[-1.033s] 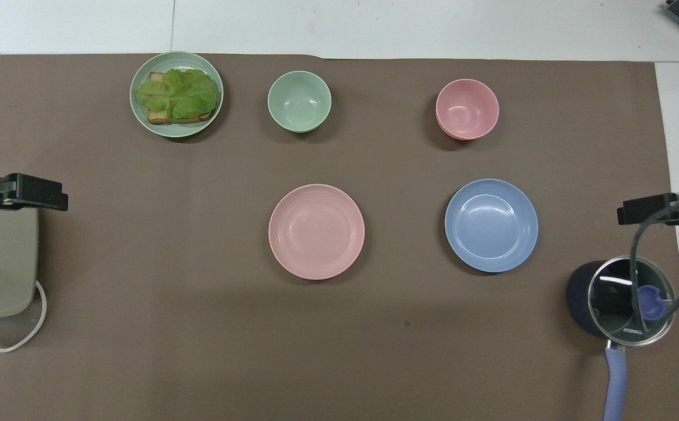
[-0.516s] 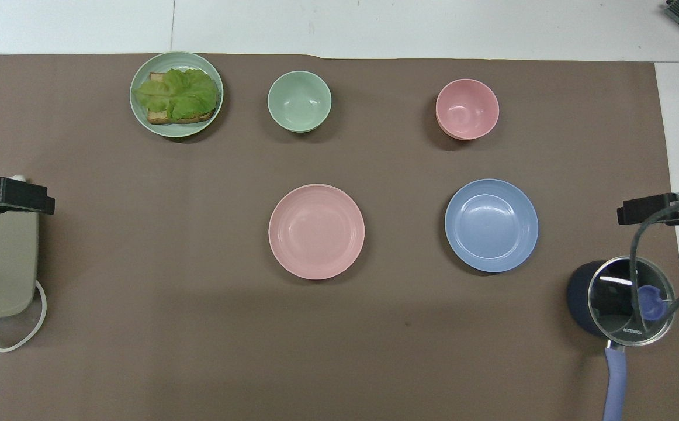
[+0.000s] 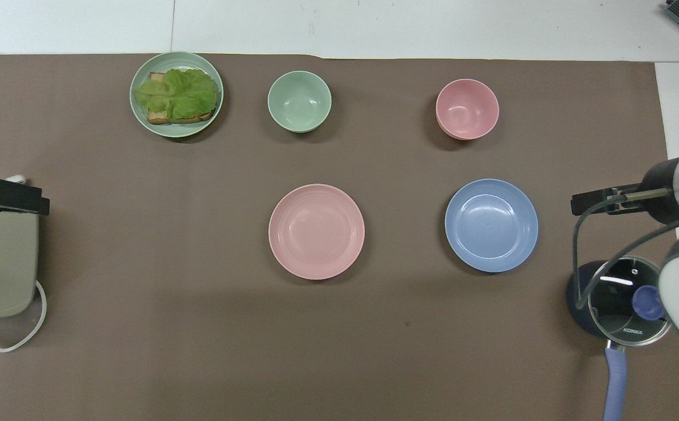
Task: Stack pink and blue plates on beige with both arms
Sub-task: 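Reach the right gripper to the rim of the blue plate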
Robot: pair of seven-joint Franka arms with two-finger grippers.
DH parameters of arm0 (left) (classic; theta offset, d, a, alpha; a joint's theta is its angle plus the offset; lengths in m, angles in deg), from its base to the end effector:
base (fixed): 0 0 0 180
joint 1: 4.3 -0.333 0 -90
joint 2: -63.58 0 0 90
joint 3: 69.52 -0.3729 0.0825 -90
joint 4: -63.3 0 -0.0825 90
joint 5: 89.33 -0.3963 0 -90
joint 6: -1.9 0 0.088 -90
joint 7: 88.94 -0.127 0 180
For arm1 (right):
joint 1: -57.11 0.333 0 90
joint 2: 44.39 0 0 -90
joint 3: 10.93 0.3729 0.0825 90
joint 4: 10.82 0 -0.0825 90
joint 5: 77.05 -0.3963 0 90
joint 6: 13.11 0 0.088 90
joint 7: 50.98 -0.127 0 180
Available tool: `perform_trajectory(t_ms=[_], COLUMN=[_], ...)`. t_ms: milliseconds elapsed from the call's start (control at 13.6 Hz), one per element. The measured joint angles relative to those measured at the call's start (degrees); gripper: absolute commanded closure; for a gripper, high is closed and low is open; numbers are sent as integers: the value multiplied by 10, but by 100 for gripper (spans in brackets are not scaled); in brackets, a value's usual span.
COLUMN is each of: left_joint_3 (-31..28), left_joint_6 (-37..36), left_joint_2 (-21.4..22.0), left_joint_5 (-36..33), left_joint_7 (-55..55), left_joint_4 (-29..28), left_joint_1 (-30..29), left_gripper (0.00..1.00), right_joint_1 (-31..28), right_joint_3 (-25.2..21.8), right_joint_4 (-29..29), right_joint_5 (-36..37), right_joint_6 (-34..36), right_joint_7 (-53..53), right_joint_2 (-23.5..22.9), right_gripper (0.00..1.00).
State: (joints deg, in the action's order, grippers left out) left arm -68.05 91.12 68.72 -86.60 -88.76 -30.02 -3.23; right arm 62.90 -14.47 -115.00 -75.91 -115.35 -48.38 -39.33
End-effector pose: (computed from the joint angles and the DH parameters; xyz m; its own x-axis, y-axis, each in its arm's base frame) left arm 0.5317 -0.0304 0.6816 0.9990 -0.0418 0.0180 -0.0425 -0.9981 0.0454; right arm 0.5482 0.0181 0.6083 0.9946 0.0886 0.0535 0.0879 -0.9960 0.0166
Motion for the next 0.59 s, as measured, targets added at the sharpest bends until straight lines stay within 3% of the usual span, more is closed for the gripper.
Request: perform_trajectory(t_ms=[369, 590], left_joint_3=[0, 0], left_joint_6=[0, 0], left_joint_2=[0, 0], left_joint_5=[0, 0], left_joint_7=[0, 0], left_joint_4=[0, 0], left_joint_1=[0, 0], left_gripper=[0, 0], right_joint_1=[0, -2], right_joint_3=[0, 0], right_joint_4=[-90, -105], right_joint_5=[-9, -11], right_joint_6=[-147, -176], right_joint_7=[24, 28], right_joint_2=[-66, -87], right_gripper=[0, 0])
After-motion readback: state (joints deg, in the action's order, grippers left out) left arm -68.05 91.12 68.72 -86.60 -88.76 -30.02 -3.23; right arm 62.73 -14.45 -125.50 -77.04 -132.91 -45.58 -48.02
